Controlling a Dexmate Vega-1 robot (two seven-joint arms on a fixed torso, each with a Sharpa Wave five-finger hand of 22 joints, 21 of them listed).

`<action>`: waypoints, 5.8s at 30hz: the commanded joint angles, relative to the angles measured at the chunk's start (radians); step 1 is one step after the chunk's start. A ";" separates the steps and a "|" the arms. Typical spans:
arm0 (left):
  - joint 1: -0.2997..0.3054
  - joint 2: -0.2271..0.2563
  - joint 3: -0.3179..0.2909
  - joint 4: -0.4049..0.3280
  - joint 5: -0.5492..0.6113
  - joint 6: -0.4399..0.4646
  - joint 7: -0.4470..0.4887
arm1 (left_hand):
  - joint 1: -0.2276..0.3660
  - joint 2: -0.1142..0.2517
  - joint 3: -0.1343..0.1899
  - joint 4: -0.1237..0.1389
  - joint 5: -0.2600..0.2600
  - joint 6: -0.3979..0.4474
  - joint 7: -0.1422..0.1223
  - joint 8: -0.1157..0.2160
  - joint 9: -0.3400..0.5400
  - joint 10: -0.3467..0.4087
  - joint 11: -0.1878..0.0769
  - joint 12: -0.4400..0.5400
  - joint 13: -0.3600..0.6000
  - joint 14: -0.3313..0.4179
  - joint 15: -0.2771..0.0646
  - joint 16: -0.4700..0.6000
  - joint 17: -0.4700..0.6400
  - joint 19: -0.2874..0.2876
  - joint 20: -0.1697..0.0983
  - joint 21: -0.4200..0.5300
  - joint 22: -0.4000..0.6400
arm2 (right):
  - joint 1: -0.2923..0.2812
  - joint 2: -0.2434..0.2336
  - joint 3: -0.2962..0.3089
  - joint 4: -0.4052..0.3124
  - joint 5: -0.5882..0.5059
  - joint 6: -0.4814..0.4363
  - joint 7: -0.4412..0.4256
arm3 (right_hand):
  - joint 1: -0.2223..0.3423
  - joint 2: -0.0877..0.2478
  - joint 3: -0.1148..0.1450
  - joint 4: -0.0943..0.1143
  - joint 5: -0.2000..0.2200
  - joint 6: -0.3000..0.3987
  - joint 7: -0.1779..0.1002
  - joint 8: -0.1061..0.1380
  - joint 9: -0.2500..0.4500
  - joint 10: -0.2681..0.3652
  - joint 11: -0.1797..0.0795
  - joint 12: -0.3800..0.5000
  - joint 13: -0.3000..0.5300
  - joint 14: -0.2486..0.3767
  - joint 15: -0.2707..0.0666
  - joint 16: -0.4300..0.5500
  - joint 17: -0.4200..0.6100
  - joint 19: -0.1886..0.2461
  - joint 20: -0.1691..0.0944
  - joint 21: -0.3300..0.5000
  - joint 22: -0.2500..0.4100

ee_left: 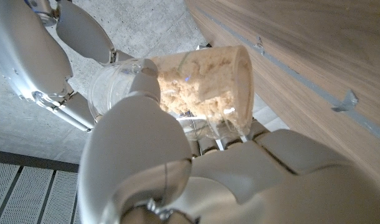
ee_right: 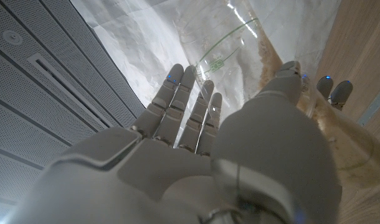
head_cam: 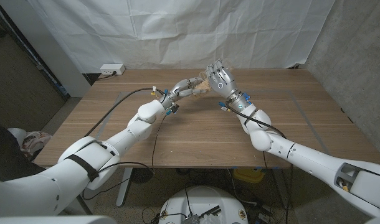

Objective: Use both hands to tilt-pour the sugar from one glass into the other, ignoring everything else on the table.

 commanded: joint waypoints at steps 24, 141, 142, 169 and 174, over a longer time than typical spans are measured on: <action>0.025 -0.053 -0.032 0.070 -0.050 -0.097 -0.005 | 0.056 0.049 0.046 -0.011 0.017 0.064 -0.046 0.012 0.008 0.046 -0.004 0.014 0.007 0.037 -0.109 -0.004 0.003 0.017 0.006 0.021 0.003 | -0.071 0.075 0.070 -0.072 0.049 -0.066 0.021 | 0.005 0.006 0.001 0.010 -0.002 0.024 -0.020 -0.004 0.005 0.014 -0.003 -0.007 0.003 0.007 -0.157 -0.009 0.009 -0.009 -0.085 0.014 -0.002; 0.469 -0.125 -0.222 -0.239 -0.230 -0.037 0.451 | 0.008 0.044 0.093 0.029 0.055 0.157 -0.089 0.072 0.029 0.151 -0.041 0.007 0.026 -0.004 -0.110 -0.023 0.040 -0.091 0.044 0.011 0.001 | -0.382 0.154 0.472 -0.612 2.010 0.200 -0.232 | -0.031 0.001 0.004 0.046 0.008 -0.017 0.049 -0.029 0.020 -0.022 0.060 -0.039 0.027 -0.015 -0.143 -0.013 0.062 -0.027 -0.049 0.043 -0.004; 0.469 -0.123 -0.221 -0.239 -0.225 -0.034 0.458 | 0.007 0.045 0.094 0.030 0.055 0.153 -0.085 0.071 0.028 0.149 -0.037 0.006 0.027 -0.004 -0.109 -0.023 0.040 -0.090 0.046 0.011 0.002 | -0.380 0.155 0.469 -0.615 2.009 0.189 -0.238 | -0.030 0.002 0.004 0.046 0.008 -0.017 0.049 -0.030 0.021 -0.022 0.059 -0.039 0.027 -0.015 -0.143 -0.013 0.062 -0.027 -0.048 0.043 -0.004; 0.511 0.032 -0.187 -0.447 -0.067 0.198 0.655 | -0.053 -0.002 0.065 0.038 0.052 -0.027 0.004 -0.056 -0.003 -0.004 0.012 -0.055 0.002 -0.058 -0.053 -0.043 0.039 -0.137 0.076 0.002 0.003 | -0.361 0.174 0.431 -0.520 1.943 0.376 -0.309 | -0.027 0.002 0.005 0.049 0.014 -0.018 0.046 -0.032 0.021 -0.018 0.058 -0.038 0.032 -0.008 -0.150 -0.017 0.066 -0.024 -0.055 0.052 -0.005; 0.515 0.048 -0.186 -0.459 -0.072 0.204 0.638 | -0.078 -0.014 0.050 0.046 0.050 -0.050 0.015 -0.080 -0.008 -0.042 0.023 -0.065 -0.003 -0.079 -0.042 -0.046 0.042 -0.149 0.079 -0.001 0.004 | -0.360 0.186 0.431 -0.508 1.926 0.393 -0.321 | -0.027 0.003 0.005 0.050 0.015 -0.016 0.045 -0.031 0.021 -0.015 0.056 -0.037 0.033 -0.005 -0.151 -0.017 0.067 -0.023 -0.056 0.055 -0.005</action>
